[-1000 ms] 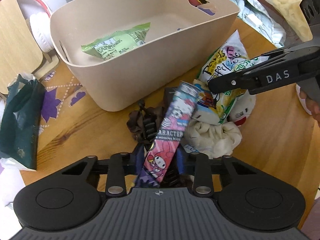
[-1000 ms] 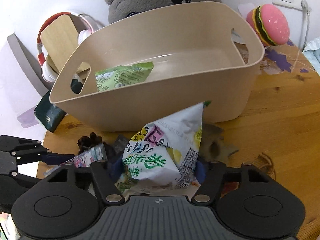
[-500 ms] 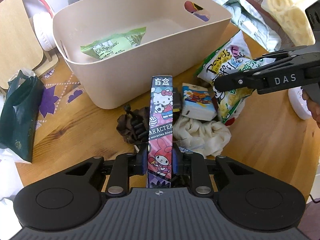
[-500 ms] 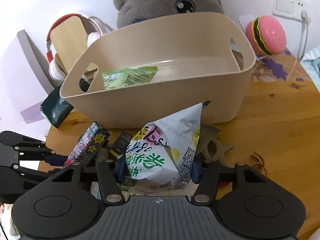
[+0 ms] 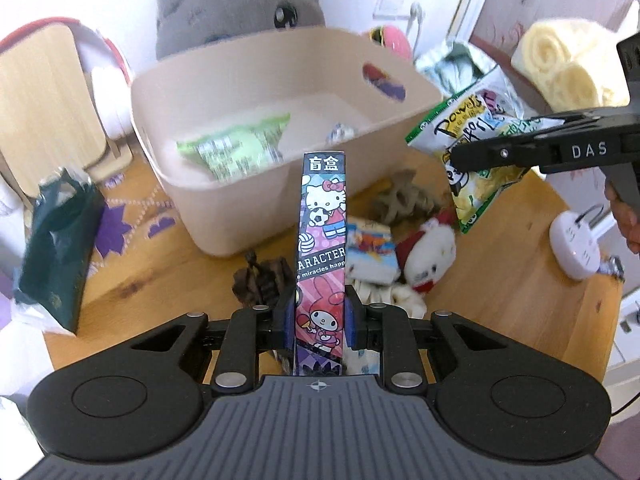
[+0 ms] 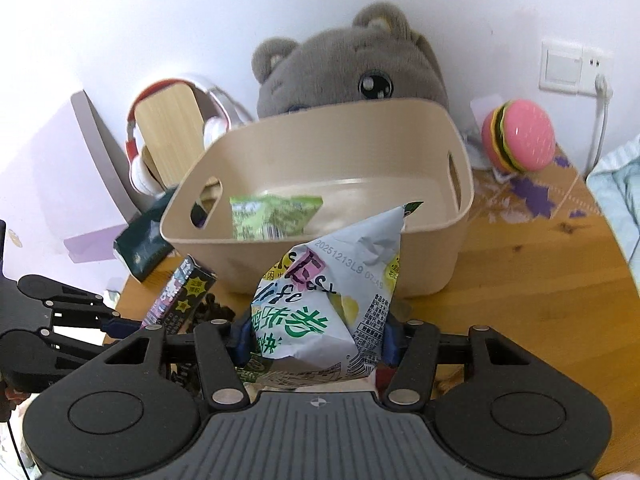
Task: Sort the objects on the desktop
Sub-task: 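Grasp and lift the candy box with left tool while right tool lifts the white chip bag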
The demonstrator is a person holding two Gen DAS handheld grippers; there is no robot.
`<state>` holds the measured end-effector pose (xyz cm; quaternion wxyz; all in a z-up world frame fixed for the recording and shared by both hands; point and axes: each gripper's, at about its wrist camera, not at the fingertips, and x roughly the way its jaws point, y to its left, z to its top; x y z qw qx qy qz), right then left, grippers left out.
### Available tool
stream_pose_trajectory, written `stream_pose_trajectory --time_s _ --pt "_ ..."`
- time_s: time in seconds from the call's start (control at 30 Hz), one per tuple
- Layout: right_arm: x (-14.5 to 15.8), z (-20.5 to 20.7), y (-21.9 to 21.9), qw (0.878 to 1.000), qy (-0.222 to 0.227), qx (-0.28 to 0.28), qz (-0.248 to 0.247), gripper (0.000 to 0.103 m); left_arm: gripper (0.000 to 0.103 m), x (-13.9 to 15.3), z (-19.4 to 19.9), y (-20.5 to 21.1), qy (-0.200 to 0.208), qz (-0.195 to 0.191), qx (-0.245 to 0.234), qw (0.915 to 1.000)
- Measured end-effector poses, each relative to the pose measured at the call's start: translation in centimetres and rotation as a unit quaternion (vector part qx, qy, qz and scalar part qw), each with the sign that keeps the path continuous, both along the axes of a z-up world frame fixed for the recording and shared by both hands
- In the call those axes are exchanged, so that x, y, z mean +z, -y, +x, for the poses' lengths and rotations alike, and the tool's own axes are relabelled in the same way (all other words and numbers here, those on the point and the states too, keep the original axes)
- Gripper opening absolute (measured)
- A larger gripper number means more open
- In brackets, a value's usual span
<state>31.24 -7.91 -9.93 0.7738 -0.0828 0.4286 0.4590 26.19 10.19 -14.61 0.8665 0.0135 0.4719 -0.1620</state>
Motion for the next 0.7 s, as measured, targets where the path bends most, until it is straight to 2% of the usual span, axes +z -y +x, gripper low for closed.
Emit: stream_pose_trajectory --time_s 0.27,0.4,0.6,0.7 --pt "3.6 1.0 0.4 0.998 0.045 0.0 0.032 0.054 0.024 4.0 1.5 -0.9 0.054 -0.023 0.026 0.9979" --pt "5.3 1.6 -0.1 0.997 0.063 -0.001 0.047 0.054 0.024 5.7 2.9 -1.2 0.081 -0.023 0.038 0.9957" --pt "7.0 3.1 -0.8 0.994 0.087 -0.02 0.066 0.054 0.024 7.0 5.6 -2.4 0.103 -0.055 0.078 0.99" --pt "7.2 3.7 -1.5 0.992 0.098 -0.027 0.07 0.054 0.024 7.0 7.3 -2.3 0.105 -0.05 0.09 0.9891"
